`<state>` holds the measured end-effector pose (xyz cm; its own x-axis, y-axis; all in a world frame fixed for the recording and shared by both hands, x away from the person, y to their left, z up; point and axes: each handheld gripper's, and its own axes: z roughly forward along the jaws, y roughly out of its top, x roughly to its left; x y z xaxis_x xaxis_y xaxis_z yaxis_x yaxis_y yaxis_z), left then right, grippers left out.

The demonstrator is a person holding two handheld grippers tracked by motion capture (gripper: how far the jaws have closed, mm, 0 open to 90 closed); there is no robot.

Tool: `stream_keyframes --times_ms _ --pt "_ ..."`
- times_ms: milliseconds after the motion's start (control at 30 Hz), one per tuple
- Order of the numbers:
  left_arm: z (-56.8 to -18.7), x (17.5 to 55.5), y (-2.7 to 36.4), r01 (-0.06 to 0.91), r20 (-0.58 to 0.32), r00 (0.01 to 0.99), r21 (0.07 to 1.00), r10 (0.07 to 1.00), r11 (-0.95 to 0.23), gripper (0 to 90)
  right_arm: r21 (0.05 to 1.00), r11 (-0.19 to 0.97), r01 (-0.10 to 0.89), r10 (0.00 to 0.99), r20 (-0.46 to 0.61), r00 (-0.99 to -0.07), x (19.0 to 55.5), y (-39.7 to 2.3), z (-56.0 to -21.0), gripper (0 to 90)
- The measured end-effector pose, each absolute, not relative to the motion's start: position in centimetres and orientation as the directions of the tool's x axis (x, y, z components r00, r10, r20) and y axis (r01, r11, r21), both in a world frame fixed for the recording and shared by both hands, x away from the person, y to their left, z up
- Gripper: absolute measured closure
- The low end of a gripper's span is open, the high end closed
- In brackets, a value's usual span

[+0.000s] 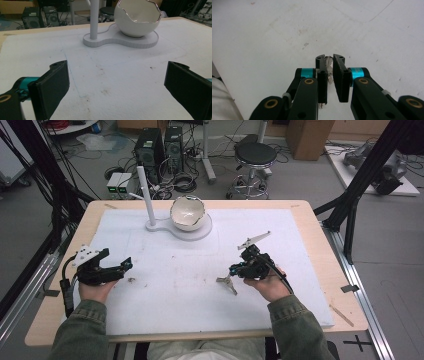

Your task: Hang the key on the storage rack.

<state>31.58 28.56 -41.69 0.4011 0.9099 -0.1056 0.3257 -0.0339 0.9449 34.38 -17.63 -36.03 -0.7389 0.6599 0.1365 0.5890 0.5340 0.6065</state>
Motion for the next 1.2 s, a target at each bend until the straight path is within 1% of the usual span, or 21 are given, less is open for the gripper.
stream_keyframes --times_ms 33,267,500,867,1200 --pt "-41.7 31.6 28.6 0.325 -0.106 0.401 0.945 0.91 -0.034 6.4 0.622 0.531 0.576 0.652 0.134 -0.746 34.4 -17.6 -35.7 82.3" --pt "-41.7 31.6 28.6 0.324 -0.106 0.401 0.946 0.91 -0.032 6.4 0.649 0.519 0.557 0.648 0.126 -0.751 34.6 -17.3 -34.5 82.3" --pt "-41.7 31.6 28.6 0.324 -0.107 0.403 0.945 0.909 -0.032 6.4 0.684 0.516 0.515 0.628 0.107 -0.771 34.9 -16.0 -32.1 82.3" --pt "-41.7 31.6 28.7 0.323 -0.112 0.401 0.946 0.909 -0.026 6.4 0.708 0.518 0.48 0.604 0.095 -0.791 35.6 -14.0 -29.9 82.3" --pt "-41.7 31.7 28.7 0.324 -0.113 0.404 0.946 0.908 -0.027 6.4 0.709 0.519 0.478 0.595 0.102 -0.797 36.4 -13.0 -28.6 82.2"
